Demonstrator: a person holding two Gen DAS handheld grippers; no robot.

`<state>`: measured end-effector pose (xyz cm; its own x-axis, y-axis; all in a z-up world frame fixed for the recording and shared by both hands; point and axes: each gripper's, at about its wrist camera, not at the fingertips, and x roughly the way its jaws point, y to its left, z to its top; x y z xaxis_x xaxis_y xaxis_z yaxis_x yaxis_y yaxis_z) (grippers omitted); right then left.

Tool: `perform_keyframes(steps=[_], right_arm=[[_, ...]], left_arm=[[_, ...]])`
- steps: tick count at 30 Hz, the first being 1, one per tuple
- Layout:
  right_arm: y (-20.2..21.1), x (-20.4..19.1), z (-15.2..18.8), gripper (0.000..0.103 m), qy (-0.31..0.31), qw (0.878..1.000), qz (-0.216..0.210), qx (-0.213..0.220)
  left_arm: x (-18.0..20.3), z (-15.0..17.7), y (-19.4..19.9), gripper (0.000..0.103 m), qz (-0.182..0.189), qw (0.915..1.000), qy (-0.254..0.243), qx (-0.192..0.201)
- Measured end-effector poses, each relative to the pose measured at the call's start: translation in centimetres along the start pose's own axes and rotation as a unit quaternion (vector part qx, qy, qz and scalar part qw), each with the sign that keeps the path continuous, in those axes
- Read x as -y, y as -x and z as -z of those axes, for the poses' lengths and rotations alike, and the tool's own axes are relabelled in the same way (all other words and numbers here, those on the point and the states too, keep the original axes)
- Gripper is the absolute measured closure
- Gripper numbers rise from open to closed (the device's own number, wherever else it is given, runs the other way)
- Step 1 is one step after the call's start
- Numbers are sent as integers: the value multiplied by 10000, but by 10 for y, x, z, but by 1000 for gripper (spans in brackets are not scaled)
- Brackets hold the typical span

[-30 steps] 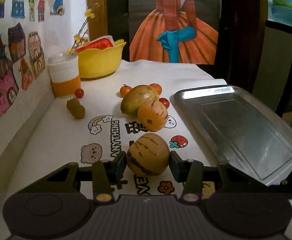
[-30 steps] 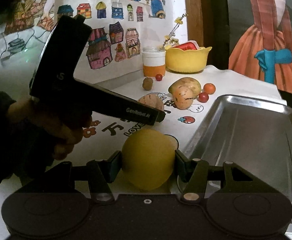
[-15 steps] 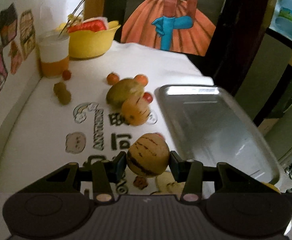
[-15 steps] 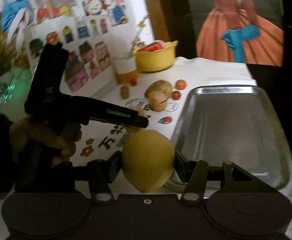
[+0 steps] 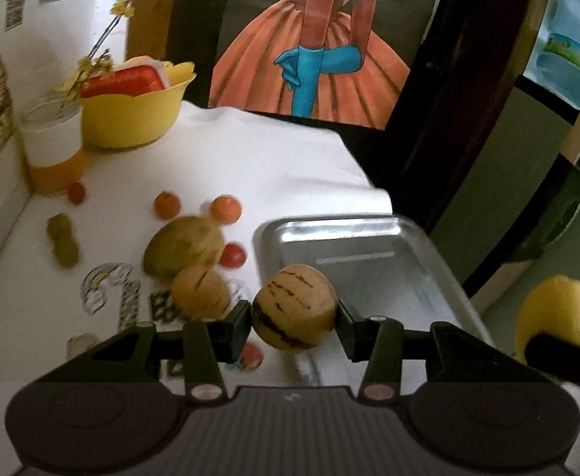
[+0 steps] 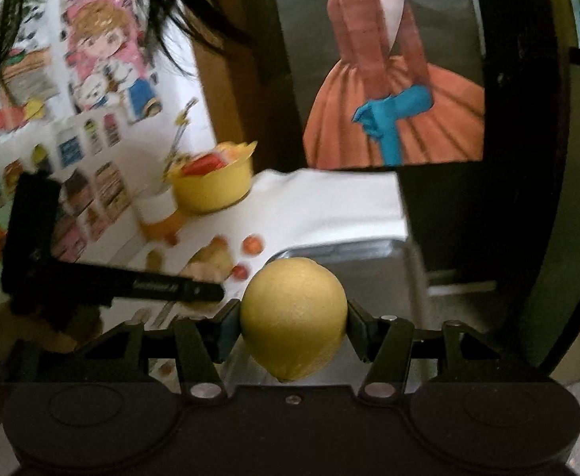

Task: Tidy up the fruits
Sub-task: 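Carry the pepino with the left tool while the right tool carries the lemon toward the steel tray, then lower the lemon onto the tray and open the right tool while the left tool releases the pepino there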

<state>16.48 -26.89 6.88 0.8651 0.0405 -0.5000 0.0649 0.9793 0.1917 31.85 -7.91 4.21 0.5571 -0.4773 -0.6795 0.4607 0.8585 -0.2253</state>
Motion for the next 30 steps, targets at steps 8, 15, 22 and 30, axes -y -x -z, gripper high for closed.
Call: perform_keyframes(steps=[8,15,22,30], right_arm=[[-57,34,-28,46,-75,9999,-67,34],[-115,57,-34,46,-191,9996,57,-205],[-149,75,-33,46,2,9986,267,-458],[-169,81,-29,46,163,9977,301,-587]], left_arm=[[15,-27,-41,53,-89,9999,131,36],[24,-41,-82,53,-75,9999,86,-76],[30,-45,-109,53,-93,9997,35,-229],[27,-45,-128,53,-233,9989,132,-392]])
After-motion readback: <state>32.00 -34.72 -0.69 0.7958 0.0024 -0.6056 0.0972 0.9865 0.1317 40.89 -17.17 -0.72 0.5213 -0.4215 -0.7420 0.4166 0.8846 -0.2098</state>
